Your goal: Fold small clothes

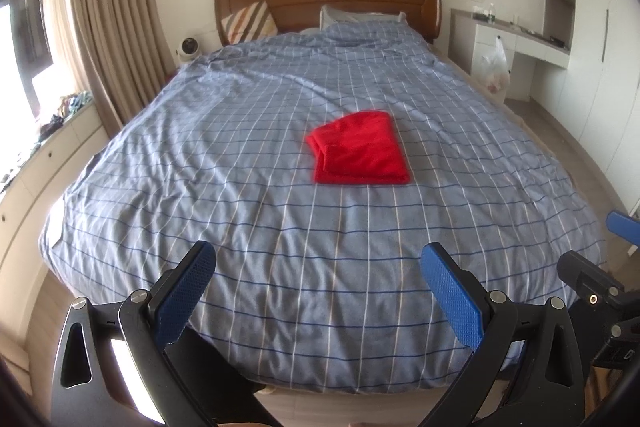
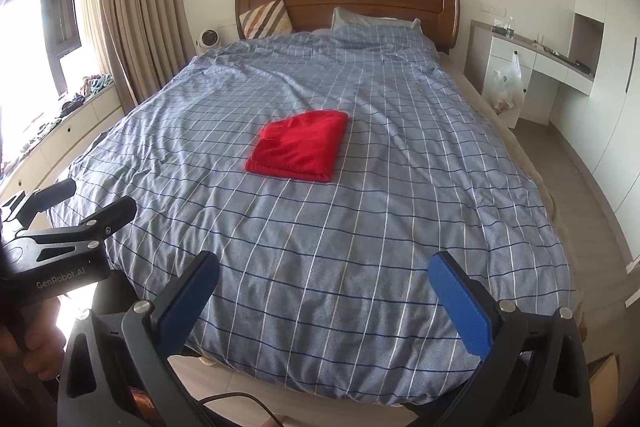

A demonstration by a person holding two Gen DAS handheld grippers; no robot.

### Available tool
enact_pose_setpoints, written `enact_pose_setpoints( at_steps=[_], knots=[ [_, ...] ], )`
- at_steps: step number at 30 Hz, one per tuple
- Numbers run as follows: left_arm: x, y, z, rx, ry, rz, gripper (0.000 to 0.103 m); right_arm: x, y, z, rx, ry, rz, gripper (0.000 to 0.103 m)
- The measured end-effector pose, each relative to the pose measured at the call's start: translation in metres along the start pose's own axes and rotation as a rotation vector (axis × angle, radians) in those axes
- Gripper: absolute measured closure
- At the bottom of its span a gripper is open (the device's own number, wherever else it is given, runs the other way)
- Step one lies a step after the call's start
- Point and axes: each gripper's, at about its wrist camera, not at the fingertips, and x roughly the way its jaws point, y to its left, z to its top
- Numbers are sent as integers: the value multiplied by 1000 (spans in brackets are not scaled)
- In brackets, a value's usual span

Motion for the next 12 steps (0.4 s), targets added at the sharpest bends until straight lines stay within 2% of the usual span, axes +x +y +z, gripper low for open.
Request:
enact_pose_setpoints(
  at_steps=[6, 12],
  knots=[
    [2, -2, -1, -4, 5, -13, 0, 2, 2, 0, -1, -1, 13, 0],
    [-1, -4, -2, 3, -22, 14, 0, 5, 4, -2, -2, 6, 23, 0]
  ],
)
